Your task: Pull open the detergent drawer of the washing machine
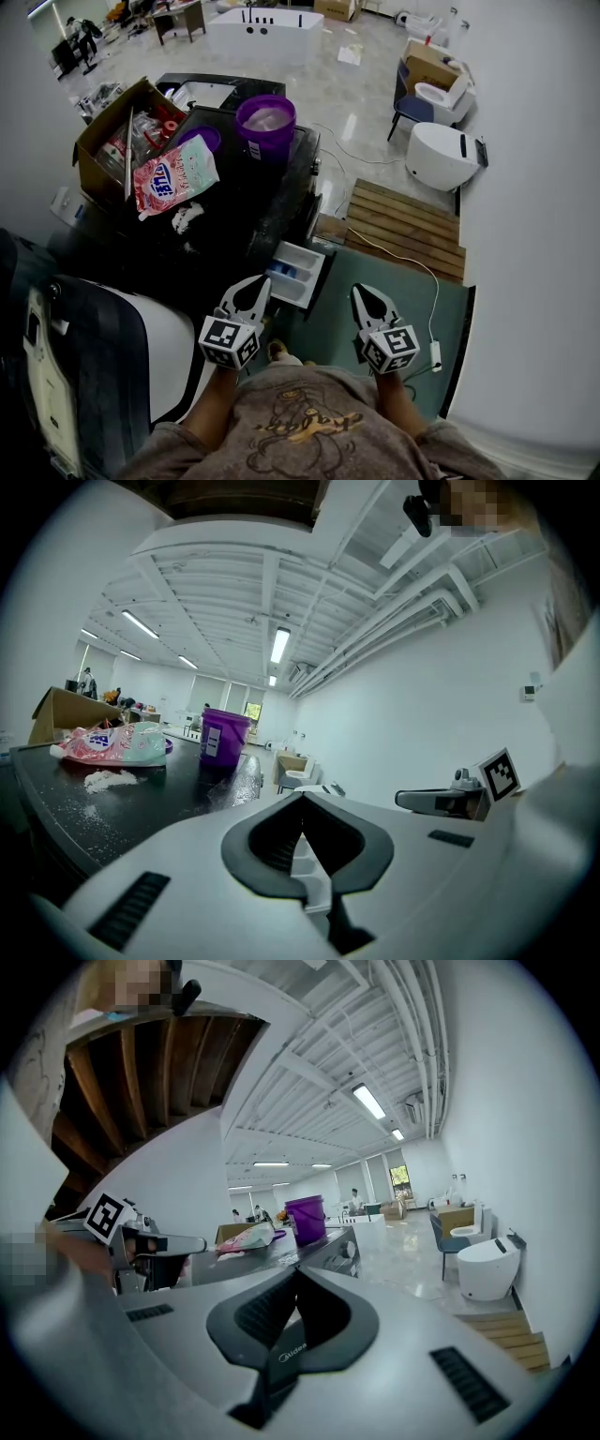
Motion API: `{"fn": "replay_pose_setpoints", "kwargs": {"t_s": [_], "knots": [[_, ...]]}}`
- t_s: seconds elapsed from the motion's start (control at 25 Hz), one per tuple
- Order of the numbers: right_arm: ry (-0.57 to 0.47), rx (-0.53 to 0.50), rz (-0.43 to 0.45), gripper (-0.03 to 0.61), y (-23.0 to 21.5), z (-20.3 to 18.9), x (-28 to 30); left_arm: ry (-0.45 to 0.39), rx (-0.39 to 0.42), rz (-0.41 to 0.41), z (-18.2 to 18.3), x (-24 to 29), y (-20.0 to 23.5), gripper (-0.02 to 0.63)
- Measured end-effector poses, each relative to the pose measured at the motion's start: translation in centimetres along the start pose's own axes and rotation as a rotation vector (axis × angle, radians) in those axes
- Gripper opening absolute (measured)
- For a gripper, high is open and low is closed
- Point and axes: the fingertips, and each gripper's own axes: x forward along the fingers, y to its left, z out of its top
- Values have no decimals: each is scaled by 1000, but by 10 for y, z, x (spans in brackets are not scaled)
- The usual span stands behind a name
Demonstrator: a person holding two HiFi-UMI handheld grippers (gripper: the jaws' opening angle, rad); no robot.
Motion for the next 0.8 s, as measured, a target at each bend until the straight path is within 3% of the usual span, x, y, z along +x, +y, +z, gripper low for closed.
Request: {"fn": "replay_pose_setpoints", "kwargs": {"t_s": [0.8], "knots": [[18, 20, 5, 2, 6, 0, 4, 12, -25, 35, -5, -10, 9, 21]]}}
